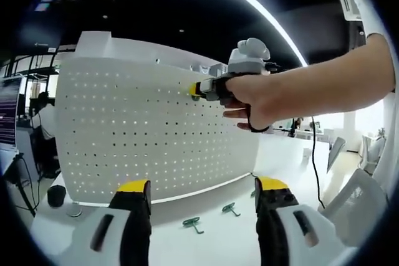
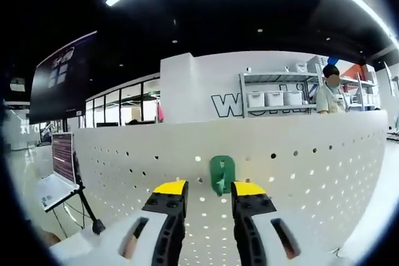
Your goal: Insert the hook assembly into the mounting plate slot until the hook locks in place.
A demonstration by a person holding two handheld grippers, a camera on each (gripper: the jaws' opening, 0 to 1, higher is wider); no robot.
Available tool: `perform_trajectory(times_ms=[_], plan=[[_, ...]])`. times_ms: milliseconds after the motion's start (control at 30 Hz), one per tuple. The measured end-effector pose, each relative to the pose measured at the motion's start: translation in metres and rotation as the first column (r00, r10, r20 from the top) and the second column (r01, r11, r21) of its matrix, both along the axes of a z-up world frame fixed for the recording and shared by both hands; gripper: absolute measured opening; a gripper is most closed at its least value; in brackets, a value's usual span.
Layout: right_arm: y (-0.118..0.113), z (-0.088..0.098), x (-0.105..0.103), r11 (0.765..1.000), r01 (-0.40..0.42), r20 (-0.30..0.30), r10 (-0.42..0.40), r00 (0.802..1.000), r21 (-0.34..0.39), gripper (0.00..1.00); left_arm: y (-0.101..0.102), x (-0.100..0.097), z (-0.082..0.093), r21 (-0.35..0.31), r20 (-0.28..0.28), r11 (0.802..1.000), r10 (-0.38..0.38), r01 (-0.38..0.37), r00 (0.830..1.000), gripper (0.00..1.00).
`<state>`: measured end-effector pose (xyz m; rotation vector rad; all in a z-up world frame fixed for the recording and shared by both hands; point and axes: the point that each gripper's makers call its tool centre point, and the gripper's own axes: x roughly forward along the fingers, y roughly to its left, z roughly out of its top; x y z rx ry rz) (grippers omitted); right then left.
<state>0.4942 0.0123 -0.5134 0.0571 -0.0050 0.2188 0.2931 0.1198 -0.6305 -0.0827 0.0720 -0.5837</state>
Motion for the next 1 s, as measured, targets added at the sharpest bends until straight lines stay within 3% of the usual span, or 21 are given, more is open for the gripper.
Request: perform_trajectory(times_ms=[200, 300, 433, 733, 833, 1000], plan=[[0.003, -0.005, -0.004, 0.999, -0.036, -0.011, 0.036, 0.999, 0.001, 0.56, 0.0, 0.0, -0.001, 0.0, -0.005, 1.0, 0.0, 0.0, 1.0, 0.71], [0.001, -0.005, -0.007, 0.998, -0.042, 0.001, 0.042, 0.999, -0.036, 0.62, 0.0, 0.0, -0.002, 0.002, -0.007, 1.0, 0.0, 0.0, 1.0, 0.72], [-0.003, -0.01, -0.007, 0.999, -0.043, -0.016, 0.043, 0.999, -0.022, 0.68, 0.0, 0.0, -0.002, 0.004, -0.007, 1.0, -0.001, 0.001, 1.0, 0.72], [-0.008, -0.004, -0.011, 0.998, -0.063, 0.004, 0.063, 0.998, -0.005, 0.62, 0.0, 0.0, -0.003, 0.005, -0.012, 1.0, -0.002, 0.002, 1.0, 0.72], [0.001, -0.006, -0.016, 0.989, -0.147, 0.009, 0.148, 0.989, -0.031, 0.56, -0.002, 0.0, -0.004, 0.004, -0.014, 1.0, -0.007, 0.007, 1.0, 0.71], [-0.004, -0.003, -0.021, 0.978, -0.206, 0.037, 0.205, 0.978, 0.015, 0.57, -0.004, -0.001, -0.005, 0.014, -0.017, 1.0, -0.016, 0.016, 1.0, 0.7]])
